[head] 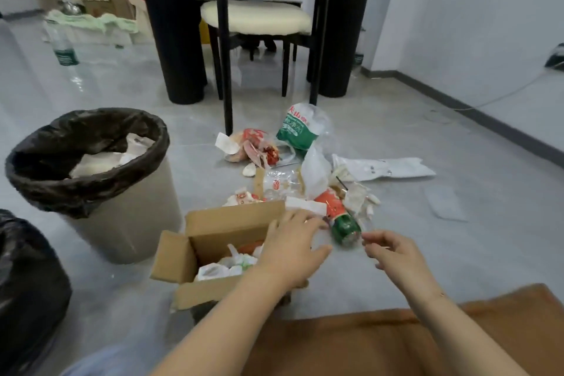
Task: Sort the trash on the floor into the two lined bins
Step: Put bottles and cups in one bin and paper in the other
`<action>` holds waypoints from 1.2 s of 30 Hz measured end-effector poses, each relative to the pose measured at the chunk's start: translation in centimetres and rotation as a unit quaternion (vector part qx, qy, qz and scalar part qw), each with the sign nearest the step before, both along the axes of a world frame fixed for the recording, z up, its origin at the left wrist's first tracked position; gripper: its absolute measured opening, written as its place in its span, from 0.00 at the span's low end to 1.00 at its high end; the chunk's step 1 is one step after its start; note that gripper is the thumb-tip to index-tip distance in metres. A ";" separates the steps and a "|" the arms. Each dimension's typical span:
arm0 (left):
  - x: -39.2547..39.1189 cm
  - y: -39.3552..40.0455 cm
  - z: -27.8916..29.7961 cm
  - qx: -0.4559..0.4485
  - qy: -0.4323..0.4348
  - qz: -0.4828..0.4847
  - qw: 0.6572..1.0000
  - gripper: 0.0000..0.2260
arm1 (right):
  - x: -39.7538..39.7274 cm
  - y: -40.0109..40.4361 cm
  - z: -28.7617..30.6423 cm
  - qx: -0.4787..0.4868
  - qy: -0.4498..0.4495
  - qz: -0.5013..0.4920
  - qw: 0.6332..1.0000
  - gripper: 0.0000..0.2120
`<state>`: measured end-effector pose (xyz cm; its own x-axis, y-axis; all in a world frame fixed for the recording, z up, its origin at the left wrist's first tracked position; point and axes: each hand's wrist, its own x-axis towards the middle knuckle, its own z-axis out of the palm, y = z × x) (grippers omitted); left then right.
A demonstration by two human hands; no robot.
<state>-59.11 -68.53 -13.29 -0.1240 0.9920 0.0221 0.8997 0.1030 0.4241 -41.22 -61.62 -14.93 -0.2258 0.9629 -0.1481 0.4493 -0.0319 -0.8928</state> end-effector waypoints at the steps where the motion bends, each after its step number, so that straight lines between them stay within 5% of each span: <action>1: 0.1 0.1 -1.1 -0.012 0.029 -0.007 0.999 0.18 | 0.1 0.9 -1.0 -0.006 -0.014 -0.007 1.000 0.08; 4: -0.2 0.7 -2.9 -0.035 0.067 -0.024 0.997 0.19 | -0.9 3.9 -3.7 0.000 -0.053 -0.014 0.999 0.10; 8: -0.8 1.4 -2.4 -0.023 0.025 0.005 0.999 0.13 | -3.1 8.0 -7.7 0.029 -0.160 0.010 0.987 0.26; 12: -1.6 1.4 -2.2 -0.030 -0.013 0.042 0.999 0.12 | -4.9 10.6 -11.1 0.059 -0.208 0.019 0.976 0.30; 18: -3.3 1.6 -2.0 -0.004 -0.102 0.125 0.987 0.29 | -6.4 10.9 -13.3 0.146 -0.331 0.066 0.930 0.36; 24: -4.1 1.6 -2.2 -0.056 -0.121 0.141 0.981 0.35 | -5.6 9.5 -11.3 -0.002 -0.431 0.105 0.896 0.41; 27: -4.2 0.9 -1.9 -0.068 -0.130 0.126 0.981 0.33 | -4.7 7.8 -11.0 -0.071 -0.412 0.113 0.901 0.40; 33: -4.9 -1.8 -1.6 -0.085 -0.121 0.066 0.987 0.25 | -2.4 5.1 -6.4 -0.148 -0.232 0.083 0.958 0.08; 36: -5.8 -2.7 -0.8 -0.108 -0.093 0.064 0.988 0.20 | -1.5 3.3 -3.5 -0.162 -0.134 0.082 0.974 0.08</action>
<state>-64.93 -71.27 -14.07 -0.2311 0.9471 -0.2227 0.7824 0.3169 0.5360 -42.76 -58.29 -18.43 -0.2839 0.8106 -0.5122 0.6871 -0.2005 -0.6983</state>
